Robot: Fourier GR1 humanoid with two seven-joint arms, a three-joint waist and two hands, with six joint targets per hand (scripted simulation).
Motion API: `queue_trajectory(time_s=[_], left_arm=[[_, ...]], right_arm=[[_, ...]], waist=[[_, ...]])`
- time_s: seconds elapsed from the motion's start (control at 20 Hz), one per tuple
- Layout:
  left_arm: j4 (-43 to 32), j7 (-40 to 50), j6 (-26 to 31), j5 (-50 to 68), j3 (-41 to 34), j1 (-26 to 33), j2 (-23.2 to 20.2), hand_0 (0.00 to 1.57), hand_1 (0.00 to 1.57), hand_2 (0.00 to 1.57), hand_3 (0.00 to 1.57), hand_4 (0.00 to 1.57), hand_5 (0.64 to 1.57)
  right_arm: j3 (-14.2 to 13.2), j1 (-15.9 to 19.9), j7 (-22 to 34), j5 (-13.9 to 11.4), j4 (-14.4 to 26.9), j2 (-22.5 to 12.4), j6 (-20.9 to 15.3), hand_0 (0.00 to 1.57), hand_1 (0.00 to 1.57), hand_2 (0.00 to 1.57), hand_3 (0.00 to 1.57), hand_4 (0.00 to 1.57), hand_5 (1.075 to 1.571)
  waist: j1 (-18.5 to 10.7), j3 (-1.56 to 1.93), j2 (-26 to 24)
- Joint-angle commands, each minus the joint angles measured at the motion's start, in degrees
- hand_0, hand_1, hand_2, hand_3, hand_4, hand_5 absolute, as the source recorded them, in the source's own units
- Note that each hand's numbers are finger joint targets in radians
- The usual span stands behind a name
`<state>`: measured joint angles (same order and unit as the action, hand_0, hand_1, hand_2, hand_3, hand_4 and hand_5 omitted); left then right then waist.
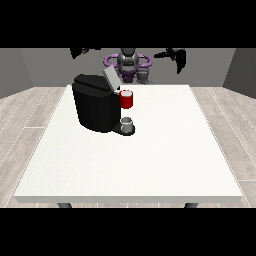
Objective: Insert the coffee pod into the coffee machine and close the lid
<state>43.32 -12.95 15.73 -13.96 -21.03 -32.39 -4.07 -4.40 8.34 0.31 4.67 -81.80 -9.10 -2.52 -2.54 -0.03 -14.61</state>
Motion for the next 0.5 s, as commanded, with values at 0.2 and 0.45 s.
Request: queue_trajectory(time_s=[0.2, 0.45], left_arm=[[6.96, 1.72, -0.64, 4.19, 2.71, 3.26, 3.96, 0.0, 0.0, 0.0, 0.0, 0.0, 1.571], [13.7, 2.64, 0.81, 6.42, 4.6, 5.51, 4.01, 0.0, 0.0, 0.0, 0.0, 0.11, 1.571]], right_arm=[[0.14, 8.05, 4.49, 0.82, -0.5, -3.5, 4.26, 0.0, 0.0, 0.0, 0.0, 0.0, 1.571], [1.6, 11.6, 4.26, -2.43, 0.07, -2.44, 2.88, 0.0, 0.0, 0.0, 0.0, 0.22, 1.571]], waist=[[-3.91, 0.03, 3.16], [-5.14, 0.03, 6.12]])
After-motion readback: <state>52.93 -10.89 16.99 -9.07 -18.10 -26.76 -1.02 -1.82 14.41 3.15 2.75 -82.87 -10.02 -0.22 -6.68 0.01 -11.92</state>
